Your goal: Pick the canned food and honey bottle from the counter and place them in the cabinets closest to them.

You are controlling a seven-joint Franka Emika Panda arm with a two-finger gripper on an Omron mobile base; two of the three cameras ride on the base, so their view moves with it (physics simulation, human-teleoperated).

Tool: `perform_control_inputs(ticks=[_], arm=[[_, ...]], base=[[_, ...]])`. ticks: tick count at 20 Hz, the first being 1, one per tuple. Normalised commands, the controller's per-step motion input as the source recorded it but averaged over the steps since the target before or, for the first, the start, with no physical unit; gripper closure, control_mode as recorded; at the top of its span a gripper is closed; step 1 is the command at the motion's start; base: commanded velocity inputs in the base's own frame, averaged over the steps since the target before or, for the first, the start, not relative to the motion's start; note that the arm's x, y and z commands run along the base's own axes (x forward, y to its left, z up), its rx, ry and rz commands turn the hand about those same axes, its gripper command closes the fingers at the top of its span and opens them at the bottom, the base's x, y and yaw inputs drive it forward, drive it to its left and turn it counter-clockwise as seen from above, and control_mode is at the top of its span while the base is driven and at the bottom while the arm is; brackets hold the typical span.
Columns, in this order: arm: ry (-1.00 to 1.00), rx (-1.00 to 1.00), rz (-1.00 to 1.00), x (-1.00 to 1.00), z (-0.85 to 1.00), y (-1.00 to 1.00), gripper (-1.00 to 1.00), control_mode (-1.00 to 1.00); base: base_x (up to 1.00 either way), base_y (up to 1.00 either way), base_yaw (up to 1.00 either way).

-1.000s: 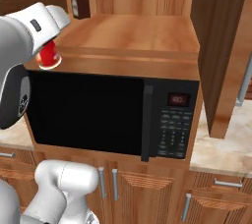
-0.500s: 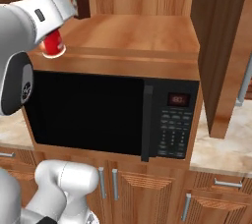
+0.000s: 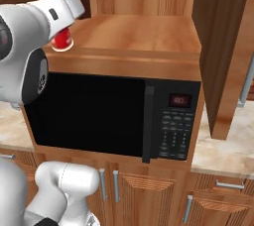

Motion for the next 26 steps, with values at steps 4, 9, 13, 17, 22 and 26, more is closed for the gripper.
perform_control_inputs(ticks=[4,9,13,17,22,26], arm=[[0.08,0.0,0.0,0.21,0.13,0.0,1.0,-1.0],[0.05,0.0,0.0,0.04,-0.01,0.0,1.0,-1.0],[0.07,0.0,0.0,0.05,-0.13,0.0,1.0,-1.0],[0.04,0.0,0.0,0.16,-0.08,0.0,1.0,-1.0],[0.03,0.03,0.0,0.5,0.0,0.0,1.0,-1.0],[0.05,0.03,-0.01,0.72,0.0,0.0,1.0,-1.0]], base=[[0.0,0.0,0.0],[0.0,0.0,0.0],[0.0,0.0,0.0],[0.0,0.0,0.0],[0.0,0.0,0.0],[0.0,0.0,0.0]])
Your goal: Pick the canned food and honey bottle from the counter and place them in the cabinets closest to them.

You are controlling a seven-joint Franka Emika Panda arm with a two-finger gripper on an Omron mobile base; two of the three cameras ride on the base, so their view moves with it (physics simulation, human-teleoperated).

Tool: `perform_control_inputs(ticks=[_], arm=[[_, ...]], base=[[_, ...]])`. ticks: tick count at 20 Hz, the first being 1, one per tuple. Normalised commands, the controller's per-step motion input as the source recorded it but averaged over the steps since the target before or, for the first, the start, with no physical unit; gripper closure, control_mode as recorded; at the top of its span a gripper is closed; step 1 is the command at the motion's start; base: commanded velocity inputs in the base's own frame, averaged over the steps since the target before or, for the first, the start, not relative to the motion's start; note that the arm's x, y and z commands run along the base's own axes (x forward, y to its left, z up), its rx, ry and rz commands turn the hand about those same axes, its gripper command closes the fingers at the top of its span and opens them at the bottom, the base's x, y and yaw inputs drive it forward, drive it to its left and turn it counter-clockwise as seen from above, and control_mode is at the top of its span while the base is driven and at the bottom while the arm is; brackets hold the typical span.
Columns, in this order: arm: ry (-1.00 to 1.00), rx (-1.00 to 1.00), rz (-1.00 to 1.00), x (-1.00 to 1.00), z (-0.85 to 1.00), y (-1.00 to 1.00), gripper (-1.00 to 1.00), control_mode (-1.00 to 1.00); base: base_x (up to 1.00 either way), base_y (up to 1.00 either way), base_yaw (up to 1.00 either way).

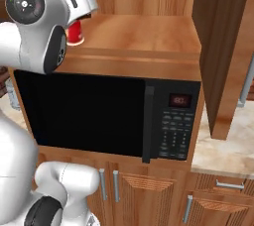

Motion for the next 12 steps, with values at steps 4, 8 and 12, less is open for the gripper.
perform_control_inputs(ticks=[4,8,12], arm=[[0.09,0.01,-0.01,0.7,-0.03,0.0,1.0,-1.0],[0.07,0.0,-0.02,0.7,-0.09,0.0,1.0,-1.0],[0.01,0.0,-0.03,0.76,-0.05,0.0,1.0,-1.0]], base=[[0.0,0.0,0.0],[0.0,0.0,0.0],[0.0,0.0,0.0]])
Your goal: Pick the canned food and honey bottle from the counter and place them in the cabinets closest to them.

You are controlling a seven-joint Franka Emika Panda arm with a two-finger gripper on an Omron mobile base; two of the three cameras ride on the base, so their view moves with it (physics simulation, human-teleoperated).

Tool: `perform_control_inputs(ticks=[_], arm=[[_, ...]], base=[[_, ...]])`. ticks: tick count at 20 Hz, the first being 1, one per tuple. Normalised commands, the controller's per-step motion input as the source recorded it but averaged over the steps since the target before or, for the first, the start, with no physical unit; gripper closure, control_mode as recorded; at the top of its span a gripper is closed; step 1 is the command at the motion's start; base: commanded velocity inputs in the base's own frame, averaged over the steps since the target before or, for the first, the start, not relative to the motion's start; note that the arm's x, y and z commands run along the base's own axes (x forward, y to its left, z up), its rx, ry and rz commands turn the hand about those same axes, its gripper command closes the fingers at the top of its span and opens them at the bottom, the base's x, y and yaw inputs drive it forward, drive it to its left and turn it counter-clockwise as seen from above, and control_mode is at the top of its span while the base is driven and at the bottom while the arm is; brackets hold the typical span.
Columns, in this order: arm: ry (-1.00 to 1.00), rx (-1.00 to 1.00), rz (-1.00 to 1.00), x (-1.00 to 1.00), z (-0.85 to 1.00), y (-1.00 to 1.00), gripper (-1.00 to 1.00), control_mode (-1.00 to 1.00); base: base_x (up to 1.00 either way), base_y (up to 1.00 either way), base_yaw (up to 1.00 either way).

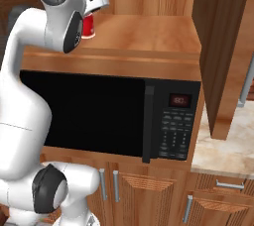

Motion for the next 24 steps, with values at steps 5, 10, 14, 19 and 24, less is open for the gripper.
perform_control_inputs(ticks=[5,10,14,19,24], arm=[[0.0,0.0,-0.04,0.75,-0.06,0.01,1.0,-1.0],[0.0,0.0,-0.03,0.48,-0.07,0.03,-1.0,-1.0],[0.03,0.0,-0.02,0.03,0.0,-0.02,-1.0,-1.0],[0.05,0.02,-0.06,0.0,0.09,-0.13,-1.0,-1.0],[0.07,0.03,-0.06,-0.26,0.18,-0.17,-1.0,-1.0]], base=[[0.0,0.0,0.0],[0.0,0.0,0.0],[0.0,0.0,0.0],[0.0,0.0,0.0],[0.0,0.0,0.0]])
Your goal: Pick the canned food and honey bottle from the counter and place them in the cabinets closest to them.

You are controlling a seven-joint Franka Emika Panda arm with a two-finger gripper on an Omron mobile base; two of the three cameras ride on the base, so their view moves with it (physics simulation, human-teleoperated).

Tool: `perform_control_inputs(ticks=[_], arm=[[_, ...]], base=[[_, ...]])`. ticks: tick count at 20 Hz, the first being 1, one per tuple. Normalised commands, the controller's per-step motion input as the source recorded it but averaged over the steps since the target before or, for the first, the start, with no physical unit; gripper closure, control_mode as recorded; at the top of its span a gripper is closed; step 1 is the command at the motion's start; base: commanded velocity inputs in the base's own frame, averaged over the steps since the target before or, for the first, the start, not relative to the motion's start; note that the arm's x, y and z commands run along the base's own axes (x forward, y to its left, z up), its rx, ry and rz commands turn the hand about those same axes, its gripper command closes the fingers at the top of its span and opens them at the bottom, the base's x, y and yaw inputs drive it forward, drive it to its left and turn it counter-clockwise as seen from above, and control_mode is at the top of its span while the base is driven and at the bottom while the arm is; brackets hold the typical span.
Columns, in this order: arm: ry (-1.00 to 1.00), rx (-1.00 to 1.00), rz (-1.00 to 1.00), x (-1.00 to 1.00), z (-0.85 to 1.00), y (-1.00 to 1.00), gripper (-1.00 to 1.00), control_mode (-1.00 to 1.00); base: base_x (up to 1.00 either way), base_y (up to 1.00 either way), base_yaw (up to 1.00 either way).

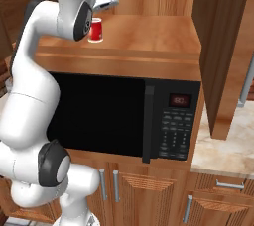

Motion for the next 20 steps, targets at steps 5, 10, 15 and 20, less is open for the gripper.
perform_control_inputs(ticks=[5,10,15,20], arm=[[0.01,0.02,-0.04,-0.74,0.12,-0.19,-1.0,-1.0],[0.0,0.0,0.0,-1.0,0.0,-0.13,-1.0,-1.0],[-0.05,0.0,0.0,-1.0,-0.08,-0.02,-1.0,-1.0],[-0.05,0.0,0.0,-1.0,-0.15,0.0,-1.0,-1.0]], base=[[0.0,0.0,0.0],[0.0,0.0,0.0],[0.0,0.0,0.0],[0.0,0.0,0.0]])
